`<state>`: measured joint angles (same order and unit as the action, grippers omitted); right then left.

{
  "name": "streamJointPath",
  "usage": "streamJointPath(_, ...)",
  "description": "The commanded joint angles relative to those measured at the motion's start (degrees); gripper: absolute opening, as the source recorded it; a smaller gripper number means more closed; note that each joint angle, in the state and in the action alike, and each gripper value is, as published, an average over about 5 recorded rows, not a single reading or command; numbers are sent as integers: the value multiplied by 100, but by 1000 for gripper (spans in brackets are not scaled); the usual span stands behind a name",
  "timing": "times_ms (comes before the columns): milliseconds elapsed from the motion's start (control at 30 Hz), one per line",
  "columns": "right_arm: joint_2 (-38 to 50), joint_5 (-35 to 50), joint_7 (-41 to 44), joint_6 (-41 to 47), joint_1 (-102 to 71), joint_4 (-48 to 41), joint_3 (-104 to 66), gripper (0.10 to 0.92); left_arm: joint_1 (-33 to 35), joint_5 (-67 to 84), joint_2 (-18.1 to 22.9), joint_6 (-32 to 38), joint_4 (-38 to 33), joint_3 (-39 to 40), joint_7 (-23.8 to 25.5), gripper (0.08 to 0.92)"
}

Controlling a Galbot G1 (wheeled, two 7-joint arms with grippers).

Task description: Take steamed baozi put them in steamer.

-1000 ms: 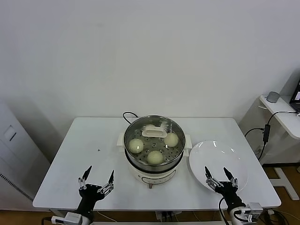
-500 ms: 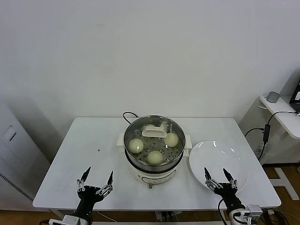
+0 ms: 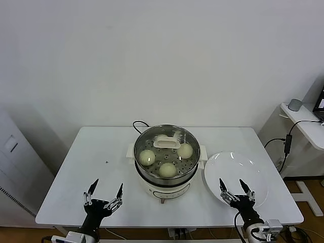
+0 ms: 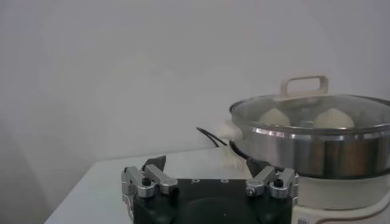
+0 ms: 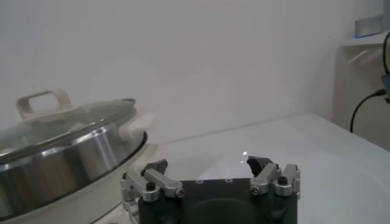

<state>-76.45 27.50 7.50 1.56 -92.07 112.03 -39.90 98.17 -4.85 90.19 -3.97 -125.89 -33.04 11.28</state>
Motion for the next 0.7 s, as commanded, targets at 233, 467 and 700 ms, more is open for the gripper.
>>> streamJointPath(233,-6,-81,2,287,-74,267,-119,823,102,42,22,-232,-186,65,206,823)
streamJointPath(467,-92,-226,-9,286,-128,189,-69,823,149,20,23,-220,-151,55,200,823)
streamJointPath(700,-99,-228,-14,269,-84,144,-8,823,191,-3,73,-192,-199,46,194,823)
